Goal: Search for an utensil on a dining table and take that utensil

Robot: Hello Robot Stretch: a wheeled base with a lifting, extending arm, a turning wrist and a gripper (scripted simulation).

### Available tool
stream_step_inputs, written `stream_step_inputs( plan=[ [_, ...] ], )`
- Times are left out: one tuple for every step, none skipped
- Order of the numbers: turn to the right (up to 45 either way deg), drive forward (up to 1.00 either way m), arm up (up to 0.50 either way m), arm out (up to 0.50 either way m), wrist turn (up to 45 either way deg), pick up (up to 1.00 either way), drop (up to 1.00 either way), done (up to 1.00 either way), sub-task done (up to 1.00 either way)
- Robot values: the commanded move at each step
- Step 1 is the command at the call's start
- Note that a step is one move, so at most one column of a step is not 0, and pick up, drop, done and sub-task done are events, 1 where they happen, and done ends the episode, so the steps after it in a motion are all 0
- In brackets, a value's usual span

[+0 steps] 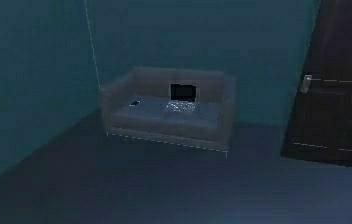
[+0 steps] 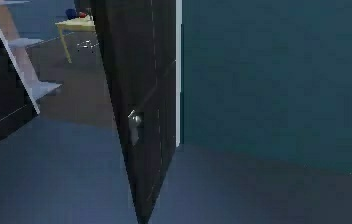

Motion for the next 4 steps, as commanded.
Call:
stream_step_inputs(
  plan=[
    [39.0,0.00,0.00,0.00,0.0,0.00,0.00,0.00,0.00],
    [0.0,1.00,0.00,0.00,0.0,0.00,0.00,0.00,0.00],
    [39.0,0.00,0.00,0.00,0.0,0.00,0.00,0.00,0.00],
    [0.0,0.05,0.00,0.00,0.0,0.00,0.00,0.00,0.00]
  ],
)
